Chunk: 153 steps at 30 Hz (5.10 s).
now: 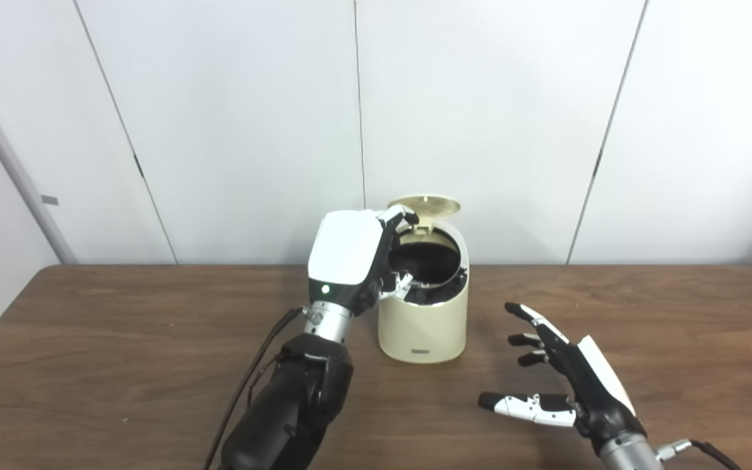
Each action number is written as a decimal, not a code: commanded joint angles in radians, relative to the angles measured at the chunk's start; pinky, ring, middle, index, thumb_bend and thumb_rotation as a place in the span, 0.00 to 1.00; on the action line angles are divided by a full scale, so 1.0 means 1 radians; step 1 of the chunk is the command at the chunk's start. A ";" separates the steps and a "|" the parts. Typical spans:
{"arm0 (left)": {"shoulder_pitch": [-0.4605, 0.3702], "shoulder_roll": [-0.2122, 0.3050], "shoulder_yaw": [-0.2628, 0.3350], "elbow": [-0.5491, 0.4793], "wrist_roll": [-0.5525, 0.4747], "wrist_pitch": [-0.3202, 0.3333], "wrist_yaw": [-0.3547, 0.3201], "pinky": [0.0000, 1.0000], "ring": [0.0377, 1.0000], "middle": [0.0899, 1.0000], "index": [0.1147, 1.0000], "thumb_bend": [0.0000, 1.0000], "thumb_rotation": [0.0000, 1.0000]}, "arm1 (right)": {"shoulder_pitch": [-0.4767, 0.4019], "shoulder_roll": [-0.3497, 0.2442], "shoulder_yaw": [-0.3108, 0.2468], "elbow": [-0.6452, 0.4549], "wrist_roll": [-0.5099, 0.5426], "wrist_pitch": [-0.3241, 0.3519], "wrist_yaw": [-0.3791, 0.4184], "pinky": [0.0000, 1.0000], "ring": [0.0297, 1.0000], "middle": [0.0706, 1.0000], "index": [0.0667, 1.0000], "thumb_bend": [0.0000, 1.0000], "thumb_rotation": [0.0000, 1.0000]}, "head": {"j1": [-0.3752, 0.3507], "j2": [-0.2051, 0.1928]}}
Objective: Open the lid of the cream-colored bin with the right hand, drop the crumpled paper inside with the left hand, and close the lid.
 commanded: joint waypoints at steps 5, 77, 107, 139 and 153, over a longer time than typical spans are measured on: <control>-0.038 0.005 -0.004 -0.037 0.015 0.011 0.003 0.52 0.52 0.52 0.66 0.86 0.18 | -0.020 0.000 -0.004 -0.041 -0.002 -0.020 -0.016 0.67 0.78 0.92 0.86 0.66 0.30 | -0.001 0.001; 0.530 0.002 0.325 -0.196 -0.955 -0.378 -0.398 0.56 0.64 0.69 0.75 0.64 0.00 | -0.592 -0.080 0.053 0.201 -0.052 -0.048 0.030 0.68 0.82 0.88 0.84 0.70 0.34 | 0.036 -0.033; 0.536 0.006 0.339 -0.190 -0.950 -0.371 -0.413 0.58 0.65 0.69 0.74 0.65 0.00 | -0.610 -0.112 0.120 0.184 -0.115 -0.067 0.111 0.76 0.87 0.71 0.64 0.65 0.35 | 0.059 -0.024; 0.528 -0.002 0.357 -0.208 -0.934 -0.343 -0.400 0.57 0.64 0.68 0.73 0.66 0.00 | -0.530 -0.162 0.183 0.200 -0.183 -0.173 0.162 0.76 0.83 0.66 0.63 0.67 0.39 | 0.077 0.011; 0.534 -0.014 0.356 -0.225 -0.925 -0.326 -0.393 0.57 0.64 0.67 0.73 0.66 0.00 | -0.517 -0.194 0.250 0.205 -0.301 -0.267 0.155 0.91 0.84 0.64 0.64 0.70 0.39 | 0.090 0.029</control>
